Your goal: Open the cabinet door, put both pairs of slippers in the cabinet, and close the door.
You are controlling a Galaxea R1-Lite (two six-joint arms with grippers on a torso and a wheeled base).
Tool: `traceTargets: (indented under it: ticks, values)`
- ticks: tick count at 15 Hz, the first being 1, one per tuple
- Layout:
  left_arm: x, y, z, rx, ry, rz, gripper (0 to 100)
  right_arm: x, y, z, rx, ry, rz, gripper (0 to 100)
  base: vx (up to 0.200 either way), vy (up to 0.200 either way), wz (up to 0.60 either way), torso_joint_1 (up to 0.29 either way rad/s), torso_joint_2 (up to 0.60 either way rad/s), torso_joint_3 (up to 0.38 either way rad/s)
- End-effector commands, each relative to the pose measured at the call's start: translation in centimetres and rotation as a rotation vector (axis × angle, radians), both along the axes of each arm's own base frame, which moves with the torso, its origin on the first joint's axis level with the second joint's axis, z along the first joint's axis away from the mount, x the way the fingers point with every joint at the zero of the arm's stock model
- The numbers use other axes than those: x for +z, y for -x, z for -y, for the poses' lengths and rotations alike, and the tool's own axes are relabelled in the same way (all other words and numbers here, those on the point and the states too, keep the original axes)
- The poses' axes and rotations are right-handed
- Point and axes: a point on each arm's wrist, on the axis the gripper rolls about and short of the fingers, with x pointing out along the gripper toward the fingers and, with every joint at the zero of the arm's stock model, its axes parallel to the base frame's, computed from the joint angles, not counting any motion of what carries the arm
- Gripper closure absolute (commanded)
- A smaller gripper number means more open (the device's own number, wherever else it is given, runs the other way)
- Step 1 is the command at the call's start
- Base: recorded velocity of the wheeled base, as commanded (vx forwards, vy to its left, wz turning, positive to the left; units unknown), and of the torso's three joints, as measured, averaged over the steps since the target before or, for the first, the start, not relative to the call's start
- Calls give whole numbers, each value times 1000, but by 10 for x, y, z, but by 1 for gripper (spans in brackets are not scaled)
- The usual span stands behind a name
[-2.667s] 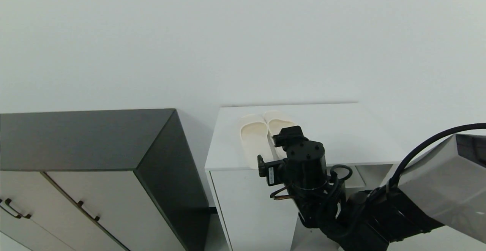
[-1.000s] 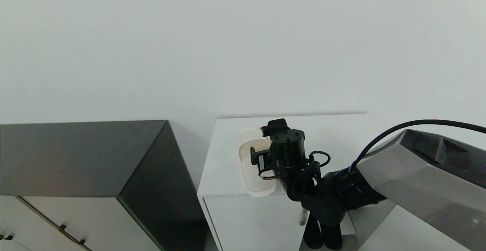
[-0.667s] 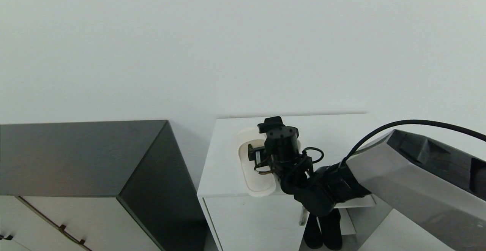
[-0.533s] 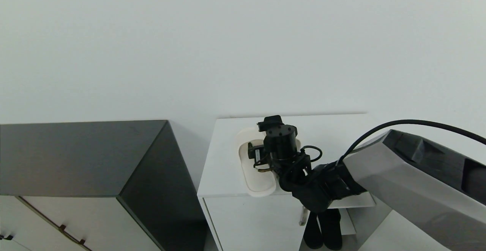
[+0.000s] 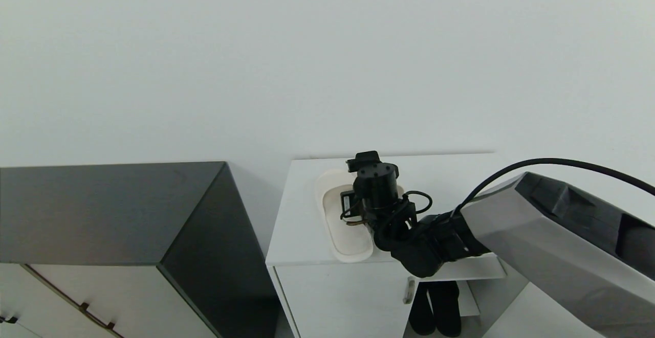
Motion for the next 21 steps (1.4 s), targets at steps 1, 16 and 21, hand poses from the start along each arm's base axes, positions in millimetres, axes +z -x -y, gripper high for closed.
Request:
traceTargets:
  ticks: [1, 16, 21]
  values:
    - [0, 0, 0, 1, 0, 0, 100, 9, 2, 1, -2, -13, 13, 100, 0, 0, 0, 0, 0, 0]
    - [0, 0, 0, 2, 2, 0, 100, 44, 137, 75, 266, 37, -117, 100, 0, 0, 0, 0, 0, 0]
    - [0, 0, 0, 2, 2, 0, 100, 37, 137, 75, 259, 56, -132, 100, 0, 0, 0, 0, 0, 0]
